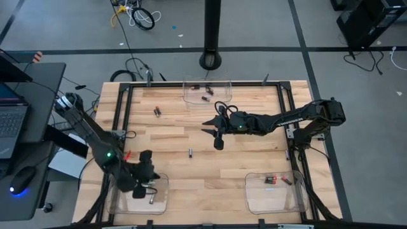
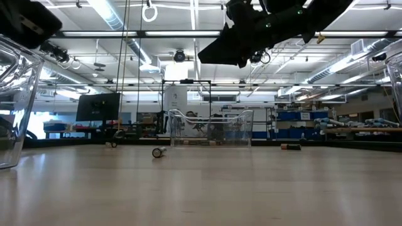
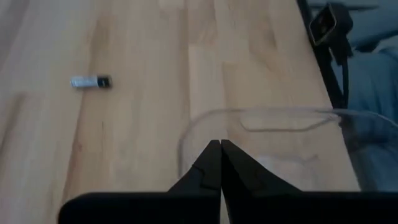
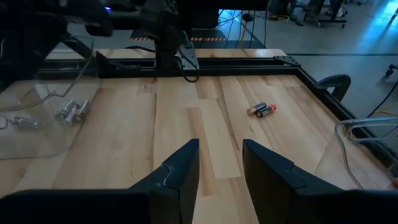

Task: Sort batteries
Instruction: Put the brown battery into the top middle transparent bin

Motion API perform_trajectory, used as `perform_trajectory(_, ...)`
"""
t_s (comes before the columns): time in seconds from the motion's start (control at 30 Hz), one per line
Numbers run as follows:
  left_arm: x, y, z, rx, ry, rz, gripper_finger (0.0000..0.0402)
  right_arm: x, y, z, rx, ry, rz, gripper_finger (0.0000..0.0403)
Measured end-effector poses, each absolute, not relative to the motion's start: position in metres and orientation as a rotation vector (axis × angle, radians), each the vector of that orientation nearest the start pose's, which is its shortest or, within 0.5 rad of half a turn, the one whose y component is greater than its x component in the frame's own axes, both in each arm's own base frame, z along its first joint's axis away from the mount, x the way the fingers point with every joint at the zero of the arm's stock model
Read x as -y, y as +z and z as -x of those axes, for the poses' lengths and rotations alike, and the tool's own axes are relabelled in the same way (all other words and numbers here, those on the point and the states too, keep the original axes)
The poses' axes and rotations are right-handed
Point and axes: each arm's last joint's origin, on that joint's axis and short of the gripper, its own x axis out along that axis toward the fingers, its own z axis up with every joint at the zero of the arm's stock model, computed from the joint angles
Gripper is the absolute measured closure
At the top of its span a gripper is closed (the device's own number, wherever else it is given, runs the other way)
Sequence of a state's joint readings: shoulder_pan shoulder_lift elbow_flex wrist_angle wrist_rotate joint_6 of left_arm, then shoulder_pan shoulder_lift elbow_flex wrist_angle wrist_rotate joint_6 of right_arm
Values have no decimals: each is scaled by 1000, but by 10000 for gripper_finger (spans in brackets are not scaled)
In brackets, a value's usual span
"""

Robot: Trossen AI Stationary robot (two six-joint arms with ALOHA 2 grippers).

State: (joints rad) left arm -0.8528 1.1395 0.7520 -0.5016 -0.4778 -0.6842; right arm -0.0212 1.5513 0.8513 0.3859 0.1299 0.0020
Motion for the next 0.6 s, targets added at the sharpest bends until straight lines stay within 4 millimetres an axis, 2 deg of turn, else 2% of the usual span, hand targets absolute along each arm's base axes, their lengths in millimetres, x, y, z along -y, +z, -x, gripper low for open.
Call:
perform_trajectory(0.2, 127, 223, -156, -620, -112, 64, 396, 10, 226, -332, -314, -149, 13, 273)
perform_trajectory(0.5, 95, 232, -169, -475, -103, -105, 396, 0, 219, -330, -386, -220, 46, 288)
perform_trajectory(0.6, 86, 231, -177, -411, -171, -113, 396, -7, 217, -328, -414, -206, 56, 303)
